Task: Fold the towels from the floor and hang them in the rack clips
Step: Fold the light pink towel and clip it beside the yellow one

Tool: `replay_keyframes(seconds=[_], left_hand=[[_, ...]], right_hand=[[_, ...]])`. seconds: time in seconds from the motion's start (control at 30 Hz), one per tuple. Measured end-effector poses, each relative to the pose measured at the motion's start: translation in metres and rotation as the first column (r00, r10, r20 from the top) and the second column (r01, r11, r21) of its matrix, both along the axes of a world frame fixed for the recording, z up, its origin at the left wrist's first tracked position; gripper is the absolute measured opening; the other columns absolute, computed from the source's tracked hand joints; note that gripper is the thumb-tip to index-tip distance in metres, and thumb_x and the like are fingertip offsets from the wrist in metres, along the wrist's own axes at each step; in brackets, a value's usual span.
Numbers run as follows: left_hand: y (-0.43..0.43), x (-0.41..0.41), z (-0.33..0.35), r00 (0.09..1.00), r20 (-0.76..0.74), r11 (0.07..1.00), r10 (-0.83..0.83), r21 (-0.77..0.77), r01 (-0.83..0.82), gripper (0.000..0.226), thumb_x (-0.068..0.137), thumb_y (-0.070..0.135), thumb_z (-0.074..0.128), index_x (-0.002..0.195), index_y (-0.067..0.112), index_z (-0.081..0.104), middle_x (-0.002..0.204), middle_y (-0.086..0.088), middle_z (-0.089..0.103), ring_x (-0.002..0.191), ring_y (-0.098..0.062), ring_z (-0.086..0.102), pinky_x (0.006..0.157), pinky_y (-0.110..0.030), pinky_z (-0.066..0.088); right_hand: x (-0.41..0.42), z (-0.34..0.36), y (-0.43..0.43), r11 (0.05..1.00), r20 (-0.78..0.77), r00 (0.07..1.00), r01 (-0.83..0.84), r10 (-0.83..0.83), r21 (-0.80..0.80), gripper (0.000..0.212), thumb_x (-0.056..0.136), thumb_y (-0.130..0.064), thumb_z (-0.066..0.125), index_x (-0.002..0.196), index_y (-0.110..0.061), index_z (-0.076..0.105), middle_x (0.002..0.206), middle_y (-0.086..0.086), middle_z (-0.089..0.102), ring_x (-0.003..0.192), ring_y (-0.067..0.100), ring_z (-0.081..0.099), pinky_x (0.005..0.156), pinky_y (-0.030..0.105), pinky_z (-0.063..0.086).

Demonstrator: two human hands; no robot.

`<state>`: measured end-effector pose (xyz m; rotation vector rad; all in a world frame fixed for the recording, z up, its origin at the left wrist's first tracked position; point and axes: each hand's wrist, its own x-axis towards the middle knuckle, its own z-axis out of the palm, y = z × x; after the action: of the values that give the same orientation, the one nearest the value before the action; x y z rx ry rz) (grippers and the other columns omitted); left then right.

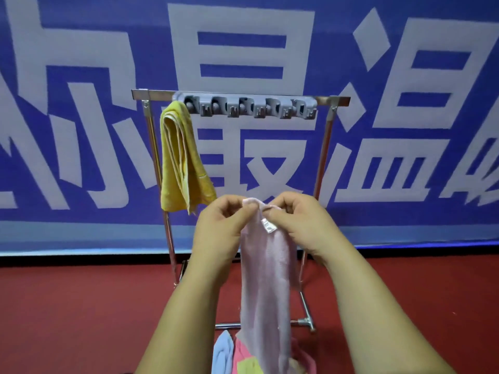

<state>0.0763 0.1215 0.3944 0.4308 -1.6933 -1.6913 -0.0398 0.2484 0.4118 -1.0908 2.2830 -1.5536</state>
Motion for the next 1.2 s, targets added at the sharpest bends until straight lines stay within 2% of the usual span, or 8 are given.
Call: replay_keyframes(seconds=[0.17, 0.33, 0.47, 0.7, 0.8, 0.97, 1.1, 1.2], left_hand=[[0.016, 0.017, -0.041, 0.995, 0.069, 0.997, 0.074, 0.002, -0.074, 0.003, 0.093, 0.024, 0.079, 0.092, 0.022, 0.082, 0.092, 0.003, 0.081, 0.091, -0.011, 0.074, 0.081, -0.032, 0.057], [0.023, 0.018, -0.06, 0.99, 0.093, 0.994, 0.104, 0.02, -0.106, 0.01, 0.091, 0.018, 0.079, 0.086, 0.024, 0.085, 0.09, 0.006, 0.082, 0.092, -0.011, 0.075, 0.082, -0.027, 0.056], [0.023, 0.016, -0.067, 0.986, 0.097, 0.989, 0.138, 0.045, -0.143, 0.009, 0.091, 0.017, 0.08, 0.084, 0.023, 0.082, 0.088, 0.005, 0.081, 0.087, -0.01, 0.074, 0.082, -0.03, 0.055], [0.022, 0.014, -0.072, 0.98, 0.059, 0.97, 0.19, 0.145, -0.197, 0.01, 0.089, 0.013, 0.082, 0.081, 0.02, 0.08, 0.09, -0.005, 0.08, 0.083, -0.006, 0.069, 0.077, -0.021, 0.055], [0.02, 0.017, -0.072, 0.979, 0.041, 0.961, 0.201, 0.186, -0.205, 0.011, 0.091, 0.011, 0.08, 0.083, 0.019, 0.079, 0.089, 0.004, 0.08, 0.086, -0.004, 0.071, 0.075, -0.013, 0.053], [0.005, 0.024, -0.08, 0.972, 0.021, 0.929, 0.233, 0.29, -0.229, 0.013, 0.089, 0.016, 0.082, 0.078, 0.023, 0.081, 0.095, 0.001, 0.08, 0.09, -0.013, 0.071, 0.094, -0.035, 0.056], [-0.009, 0.026, -0.097, 0.952, 0.019, 0.869, 0.305, 0.404, -0.286, 0.01, 0.085, 0.016, 0.086, 0.079, 0.021, 0.081, 0.104, -0.008, 0.079, 0.096, -0.022, 0.07, 0.108, -0.051, 0.054], [-0.009, 0.027, -0.109, 0.939, 0.053, 0.842, 0.34, 0.428, -0.329, 0.007, 0.085, 0.017, 0.087, 0.081, 0.02, 0.081, 0.11, -0.011, 0.08, 0.099, -0.025, 0.071, 0.109, -0.052, 0.054]], right_hand=[[0.016, -0.055, 0.001, 0.996, 0.03, 0.995, 0.092, -0.092, -0.006, 0.019, 0.094, -0.03, 0.075, 0.079, -0.019, 0.07, 0.062, -0.011, 0.059, 0.058, 0.003, 0.051, 0.061, 0.03, 0.043], [0.021, -0.087, -0.001, 0.986, 0.048, 0.985, 0.168, -0.167, -0.023, 0.017, 0.093, -0.025, 0.076, 0.078, -0.02, 0.07, 0.059, -0.015, 0.059, 0.055, 0.001, 0.05, 0.056, 0.023, 0.04], [0.02, -0.099, 0.004, 0.981, 0.037, 0.981, 0.189, -0.188, -0.029, 0.019, 0.093, -0.026, 0.076, 0.077, -0.019, 0.069, 0.057, -0.015, 0.056, 0.054, 0.001, 0.048, 0.051, 0.016, 0.035], [0.015, -0.118, 0.022, 0.981, -0.014, 0.981, 0.192, -0.192, 0.0, 0.018, 0.091, -0.024, 0.079, 0.076, -0.019, 0.071, 0.07, -0.008, 0.066, 0.06, 0.003, 0.052, 0.056, 0.017, 0.037], [0.008, -0.127, 0.031, 0.974, -0.011, 0.974, 0.226, -0.226, 0.014, 0.013, 0.09, -0.02, 0.079, 0.077, -0.019, 0.076, 0.072, -0.011, 0.071, 0.063, 0.0, 0.056, 0.058, 0.014, 0.039], [-0.017, -0.153, 0.055, 0.942, 0.122, 0.935, 0.336, -0.334, 0.005, 0.011, 0.089, -0.021, 0.081, 0.079, -0.021, 0.082, 0.069, -0.011, 0.074, 0.061, -0.001, 0.058, 0.062, 0.019, 0.043], [-0.04, -0.188, 0.066, 0.852, 0.208, 0.826, 0.516, -0.524, 0.096, 0.019, 0.089, -0.024, 0.082, 0.073, -0.015, 0.077, 0.062, -0.005, 0.067, 0.06, 0.011, 0.055, 0.061, 0.031, 0.043], [-0.046, -0.204, 0.069, 0.796, 0.224, 0.764, 0.575, -0.605, 0.189, 0.02, 0.089, -0.021, 0.081, 0.074, -0.01, 0.074, 0.067, 0.001, 0.068, 0.07, 0.025, 0.06, 0.064, 0.035, 0.043]])
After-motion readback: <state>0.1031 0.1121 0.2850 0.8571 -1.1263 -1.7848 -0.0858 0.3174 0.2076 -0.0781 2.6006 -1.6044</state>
